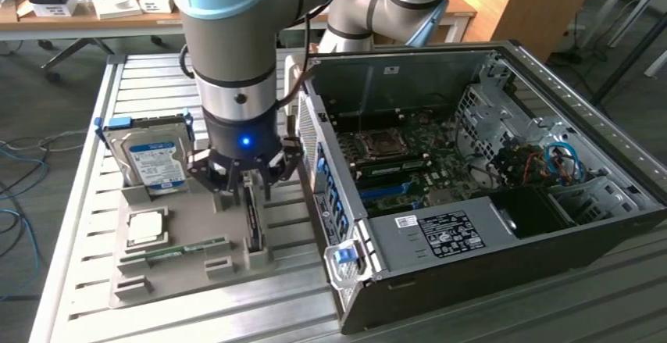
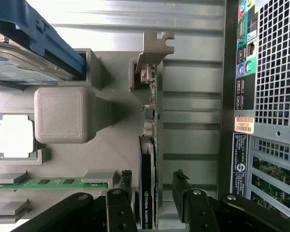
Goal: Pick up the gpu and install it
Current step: 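Pick up the gpu and move the gpu toward the slot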
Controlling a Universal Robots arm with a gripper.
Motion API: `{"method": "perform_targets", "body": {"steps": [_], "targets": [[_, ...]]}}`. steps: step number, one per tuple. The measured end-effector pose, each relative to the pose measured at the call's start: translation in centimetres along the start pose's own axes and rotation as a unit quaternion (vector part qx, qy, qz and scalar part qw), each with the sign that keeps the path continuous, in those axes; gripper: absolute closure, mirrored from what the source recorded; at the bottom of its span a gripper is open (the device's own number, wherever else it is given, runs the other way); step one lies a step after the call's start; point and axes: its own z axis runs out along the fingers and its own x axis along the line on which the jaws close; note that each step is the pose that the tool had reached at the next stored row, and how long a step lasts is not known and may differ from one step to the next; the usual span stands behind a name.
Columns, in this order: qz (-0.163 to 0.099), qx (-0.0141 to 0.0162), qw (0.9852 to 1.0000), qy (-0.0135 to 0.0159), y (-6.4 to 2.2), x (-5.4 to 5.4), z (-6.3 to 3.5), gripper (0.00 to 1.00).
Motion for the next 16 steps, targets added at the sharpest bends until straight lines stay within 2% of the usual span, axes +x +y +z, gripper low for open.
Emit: {"method": "perform_targets", "body": {"steps": [16], "targets": [[0.000, 0.0001, 1.0000, 0.0001, -0.05, 0.0, 1.57, 0.53]]}}
